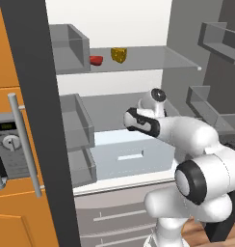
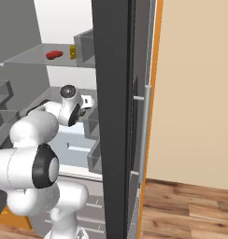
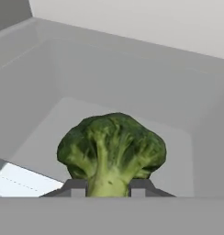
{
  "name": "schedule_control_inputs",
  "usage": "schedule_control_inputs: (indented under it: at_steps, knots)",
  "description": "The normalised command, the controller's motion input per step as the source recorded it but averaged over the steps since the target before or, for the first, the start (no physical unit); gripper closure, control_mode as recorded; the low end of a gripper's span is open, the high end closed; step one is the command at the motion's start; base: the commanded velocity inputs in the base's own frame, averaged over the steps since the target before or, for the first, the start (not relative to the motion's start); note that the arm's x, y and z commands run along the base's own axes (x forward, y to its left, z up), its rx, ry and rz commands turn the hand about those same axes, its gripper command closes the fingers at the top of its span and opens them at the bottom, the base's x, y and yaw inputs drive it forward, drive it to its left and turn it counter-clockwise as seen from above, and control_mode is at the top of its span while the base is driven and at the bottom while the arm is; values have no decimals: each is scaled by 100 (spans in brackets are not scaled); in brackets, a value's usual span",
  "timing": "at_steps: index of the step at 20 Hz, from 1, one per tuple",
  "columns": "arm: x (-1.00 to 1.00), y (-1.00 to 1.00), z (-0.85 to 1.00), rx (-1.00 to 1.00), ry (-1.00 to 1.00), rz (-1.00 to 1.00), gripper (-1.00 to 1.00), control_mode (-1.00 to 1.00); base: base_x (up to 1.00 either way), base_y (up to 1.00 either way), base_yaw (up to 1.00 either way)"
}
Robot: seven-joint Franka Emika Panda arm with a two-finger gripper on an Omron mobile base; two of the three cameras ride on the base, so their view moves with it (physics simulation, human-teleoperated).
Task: Take the cheese, steak, and broccoli from the fridge and place them on the plate on the dining counter to create an appetizer plate.
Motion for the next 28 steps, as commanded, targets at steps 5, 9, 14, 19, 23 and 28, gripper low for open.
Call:
schedule_control_inputs:
  at_steps: [5, 9, 14, 19, 23, 28]
  knots:
    - [-100, 0, 100, 7, 1, 0, 100, -100, 0, 0, 0]
    - [-91, 4, 91, 5, 16, 0, 100, -100, 0, 0, 0]
    - [-68, 5, 52, 3, 25, -1, 100, -100, 0, 0, 0]
    - [-52, 9, 29, 2, 30, -2, 100, -100, 0, 0, 0]
    - [-55, 0, 4, 2, 27, -2, 100, -100, 0, 0, 0]
    - [-29, 0, 0, 0, 8, -2, 100, 100, -11, 0, -1]
